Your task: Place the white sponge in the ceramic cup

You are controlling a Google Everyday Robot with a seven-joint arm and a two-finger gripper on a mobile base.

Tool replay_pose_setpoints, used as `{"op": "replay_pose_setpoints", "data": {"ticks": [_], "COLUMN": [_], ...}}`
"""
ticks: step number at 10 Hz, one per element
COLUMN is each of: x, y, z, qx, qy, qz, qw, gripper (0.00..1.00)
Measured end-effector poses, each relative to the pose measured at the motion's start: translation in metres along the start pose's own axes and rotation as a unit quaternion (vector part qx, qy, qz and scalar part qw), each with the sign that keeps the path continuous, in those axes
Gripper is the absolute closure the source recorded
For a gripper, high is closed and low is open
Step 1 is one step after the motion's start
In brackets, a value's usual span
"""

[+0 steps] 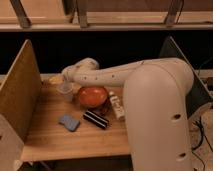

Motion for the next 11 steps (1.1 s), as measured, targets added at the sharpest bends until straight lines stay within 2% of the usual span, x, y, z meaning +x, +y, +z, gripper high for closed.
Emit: {"op": "replay_pose_setpoints", "data": {"ticks": [3,5,7,9,10,11], "x": [0.001,0.018,0.052,0.067,0.064,0.059], "y": [0.0,0.009,0.019,0.007,-0.001,-0.003], "z": [0.0,0.002,-0.003,-0.032,-0.053,-0.066], "qx": [0.0,-0.004,0.005,0.042,0.067,0.08], "qy": [0.001,0.024,0.086,0.143,0.163,0.17], "qz": [0.001,0.013,0.019,0.017,0.019,0.019], "qw": [1.0,0.9996,0.9961,0.9886,0.9842,0.9821], "gripper": [0.2,0.2,0.2,0.2,0.2,0.2]}}
